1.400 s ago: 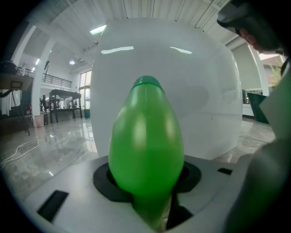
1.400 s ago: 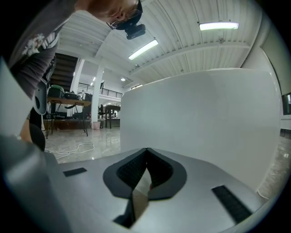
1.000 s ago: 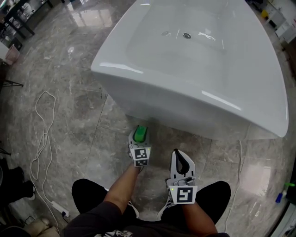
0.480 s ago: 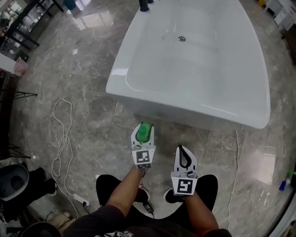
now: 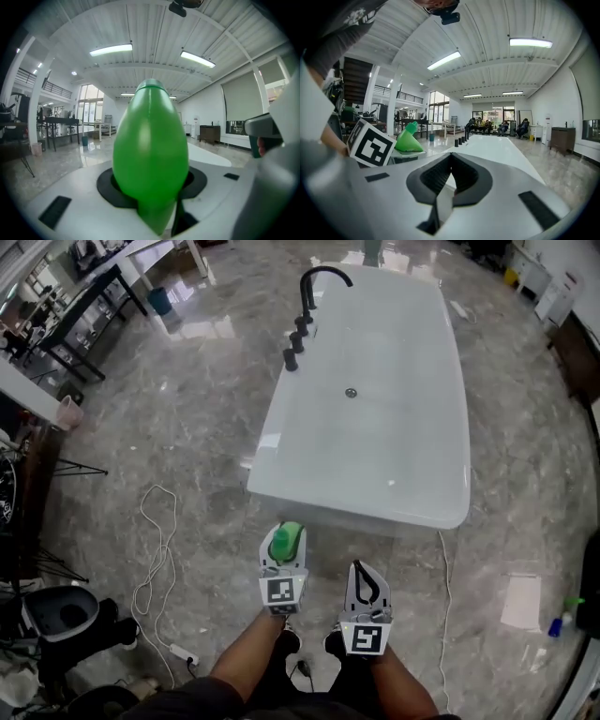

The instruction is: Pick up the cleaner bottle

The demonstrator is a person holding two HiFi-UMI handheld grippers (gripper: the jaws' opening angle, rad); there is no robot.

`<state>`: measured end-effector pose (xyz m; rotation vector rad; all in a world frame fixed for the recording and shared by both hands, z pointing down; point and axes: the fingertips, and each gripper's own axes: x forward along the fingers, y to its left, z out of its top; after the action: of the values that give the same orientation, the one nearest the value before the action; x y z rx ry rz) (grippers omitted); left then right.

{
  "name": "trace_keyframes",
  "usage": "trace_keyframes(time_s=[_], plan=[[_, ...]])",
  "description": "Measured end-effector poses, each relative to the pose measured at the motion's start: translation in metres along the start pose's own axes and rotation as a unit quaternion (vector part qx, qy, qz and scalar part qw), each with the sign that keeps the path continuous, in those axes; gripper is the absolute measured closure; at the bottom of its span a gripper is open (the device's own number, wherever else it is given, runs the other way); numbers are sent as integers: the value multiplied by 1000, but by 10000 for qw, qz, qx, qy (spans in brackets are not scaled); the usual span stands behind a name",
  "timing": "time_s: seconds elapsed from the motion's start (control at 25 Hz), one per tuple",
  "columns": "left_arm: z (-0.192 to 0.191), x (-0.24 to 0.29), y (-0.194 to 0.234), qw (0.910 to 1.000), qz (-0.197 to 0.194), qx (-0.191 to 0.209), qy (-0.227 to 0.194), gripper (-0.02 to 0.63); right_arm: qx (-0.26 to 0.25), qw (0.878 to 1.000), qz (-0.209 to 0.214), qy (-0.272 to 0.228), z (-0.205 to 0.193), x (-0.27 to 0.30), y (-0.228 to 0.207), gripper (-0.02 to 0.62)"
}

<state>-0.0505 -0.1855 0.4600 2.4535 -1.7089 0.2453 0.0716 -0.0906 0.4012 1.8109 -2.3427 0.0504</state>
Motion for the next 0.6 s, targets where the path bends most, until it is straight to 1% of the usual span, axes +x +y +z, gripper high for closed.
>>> trace_keyframes(time_s=[0.08, 0.16, 0.28, 0.36, 0.48, 0.6], plan=[[34, -12, -12, 10000, -66, 23, -58, 426, 143, 9999, 38, -32, 29, -13, -7, 580], [70, -28, -29, 9999, -125, 17, -6, 426, 243, 9997, 83, 6, 58, -29, -17, 580], [130, -41, -56, 9999, -90, -54, -6, 426, 237, 9997, 94, -44, 100, -47, -44, 580], [161, -48, -68, 9999, -38, -63, -95, 425, 228, 9996, 84, -161, 125, -54, -61, 580], [190, -63, -83, 9996, -49, -154, -222, 426, 142, 9993, -89, -321, 153, -71, -83, 580], [191, -66, -100, 9997, -199, -20, -128, 426, 8, 9985, -296, -454, 167, -83, -102, 580]])
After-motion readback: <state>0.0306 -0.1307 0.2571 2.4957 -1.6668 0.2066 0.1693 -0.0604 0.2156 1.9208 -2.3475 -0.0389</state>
